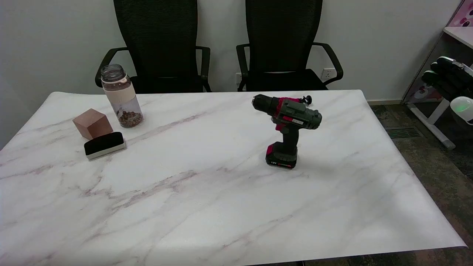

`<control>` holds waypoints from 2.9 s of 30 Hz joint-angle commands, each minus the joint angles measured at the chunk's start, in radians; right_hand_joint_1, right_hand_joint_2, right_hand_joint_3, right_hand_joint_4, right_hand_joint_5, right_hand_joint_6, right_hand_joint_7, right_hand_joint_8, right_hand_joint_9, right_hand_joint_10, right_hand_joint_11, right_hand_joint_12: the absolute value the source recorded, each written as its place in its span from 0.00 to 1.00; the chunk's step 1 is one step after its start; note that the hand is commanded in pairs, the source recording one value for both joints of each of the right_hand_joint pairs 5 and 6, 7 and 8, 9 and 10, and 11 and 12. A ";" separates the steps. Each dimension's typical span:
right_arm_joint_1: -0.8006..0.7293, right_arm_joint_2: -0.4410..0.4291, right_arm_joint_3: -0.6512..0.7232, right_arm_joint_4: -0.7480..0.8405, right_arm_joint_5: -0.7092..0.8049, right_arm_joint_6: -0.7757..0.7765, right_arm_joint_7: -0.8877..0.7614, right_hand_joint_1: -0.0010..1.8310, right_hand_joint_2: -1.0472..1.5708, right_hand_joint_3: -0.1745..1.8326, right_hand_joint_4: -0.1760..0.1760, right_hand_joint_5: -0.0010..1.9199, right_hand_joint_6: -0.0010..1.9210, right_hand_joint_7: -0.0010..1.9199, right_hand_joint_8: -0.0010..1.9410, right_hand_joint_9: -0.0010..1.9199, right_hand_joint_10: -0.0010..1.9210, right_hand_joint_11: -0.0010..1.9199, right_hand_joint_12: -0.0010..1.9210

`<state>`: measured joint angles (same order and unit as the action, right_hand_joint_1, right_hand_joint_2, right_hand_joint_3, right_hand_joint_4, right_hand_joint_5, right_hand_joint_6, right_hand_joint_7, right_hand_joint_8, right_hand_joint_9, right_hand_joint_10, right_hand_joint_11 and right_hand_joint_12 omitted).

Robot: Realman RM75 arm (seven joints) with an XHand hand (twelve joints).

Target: Pick up the power screwdriver.

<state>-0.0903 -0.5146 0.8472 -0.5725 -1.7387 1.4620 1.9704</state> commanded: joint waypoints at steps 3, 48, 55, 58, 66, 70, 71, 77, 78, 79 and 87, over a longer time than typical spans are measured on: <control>-0.046 -0.001 -0.028 0.005 -0.048 0.106 0.053 0.55 0.36 0.45 0.44 0.24 0.24 0.24 0.24 0.27 0.27 0.24 0.24; 0.371 -0.404 -0.211 -0.004 -0.444 -0.331 -0.019 0.57 0.10 0.50 1.00 0.11 0.11 0.11 0.11 0.17 0.17 0.20 0.20; 0.383 -0.464 -0.221 0.003 -0.444 -0.357 -0.019 0.57 0.11 0.48 1.00 0.10 0.10 0.10 0.10 0.17 0.17 0.19 0.19; 0.386 -0.481 -0.223 0.003 -0.444 -0.362 -0.019 0.57 0.10 0.49 1.00 0.10 0.10 0.10 0.10 0.17 0.17 0.18 0.18; 0.393 -0.510 -0.223 0.014 -0.465 -0.362 -0.019 0.58 0.11 0.49 1.00 0.10 0.10 0.10 0.10 0.17 0.17 0.18 0.18; 0.396 -0.512 -0.223 0.014 -0.481 -0.353 -0.021 0.59 0.11 0.47 1.00 0.11 0.11 0.11 0.11 0.17 0.17 0.18 0.18; 0.397 -0.512 -0.220 0.014 -0.493 -0.353 -0.021 0.59 0.12 0.48 1.00 0.11 0.11 0.11 0.11 0.17 0.17 0.18 0.18; 0.406 -0.512 -0.221 0.011 -0.509 -0.353 -0.032 0.62 0.13 0.47 1.00 0.14 0.14 0.14 0.13 0.18 0.18 0.17 0.17; 0.406 -0.512 -0.220 0.008 -0.509 -0.353 -0.039 0.62 0.13 0.46 1.00 0.14 0.14 0.14 0.14 0.18 0.18 0.17 0.17; 0.408 -0.512 -0.218 0.005 -0.509 -0.354 -0.051 0.63 0.14 0.46 1.00 0.14 0.14 0.14 0.14 0.18 0.18 0.17 0.17; 0.419 -0.512 -0.215 0.002 -0.509 -0.361 -0.059 0.65 0.22 0.46 1.00 0.14 0.14 0.14 0.14 0.19 0.19 0.15 0.15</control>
<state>0.3003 -1.0078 0.6353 -0.5655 -2.2273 1.1113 1.9366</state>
